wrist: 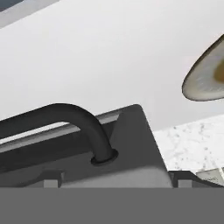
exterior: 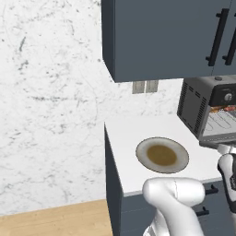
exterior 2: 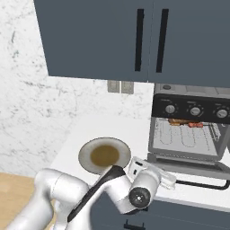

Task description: Pick up the kebab skewer and baguette bread, and place them inside the toaster oven. Close the toaster oven door and start by setting the timer.

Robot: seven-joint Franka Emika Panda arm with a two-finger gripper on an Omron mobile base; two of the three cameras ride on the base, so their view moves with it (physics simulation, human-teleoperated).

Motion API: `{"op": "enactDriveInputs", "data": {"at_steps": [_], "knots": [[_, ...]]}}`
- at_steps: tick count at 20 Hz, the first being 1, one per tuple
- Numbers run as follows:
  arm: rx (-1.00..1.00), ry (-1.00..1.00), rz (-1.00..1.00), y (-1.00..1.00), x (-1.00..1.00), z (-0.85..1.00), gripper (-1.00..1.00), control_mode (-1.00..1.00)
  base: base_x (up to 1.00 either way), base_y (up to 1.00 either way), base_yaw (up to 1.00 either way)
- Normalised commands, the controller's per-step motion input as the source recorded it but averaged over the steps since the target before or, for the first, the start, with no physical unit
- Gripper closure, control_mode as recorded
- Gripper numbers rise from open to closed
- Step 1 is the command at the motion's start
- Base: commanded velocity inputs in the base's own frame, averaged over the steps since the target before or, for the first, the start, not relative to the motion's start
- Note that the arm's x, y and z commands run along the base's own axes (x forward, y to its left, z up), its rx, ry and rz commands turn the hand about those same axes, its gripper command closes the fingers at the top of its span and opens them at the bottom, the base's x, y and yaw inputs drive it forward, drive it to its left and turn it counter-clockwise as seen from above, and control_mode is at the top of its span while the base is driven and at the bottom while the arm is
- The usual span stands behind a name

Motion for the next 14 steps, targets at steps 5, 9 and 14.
{"op": "enactDriveInputs", "data": {"at_steps": [5,9,14], "knots": [[0.0,-0.08,0.47,-0.38,0.06,0.92,-1.0,-1.0,0.0,0.0,0.0],[0.0,0.0,0.4,-0.43,0.29,0.64,-1.0,-1.0,0.0,0.0,0.0],[-0.02,0.14,0.33,-0.38,0.15,0.63,-1.0,-1.0,0.0,0.0,0.0]]}}
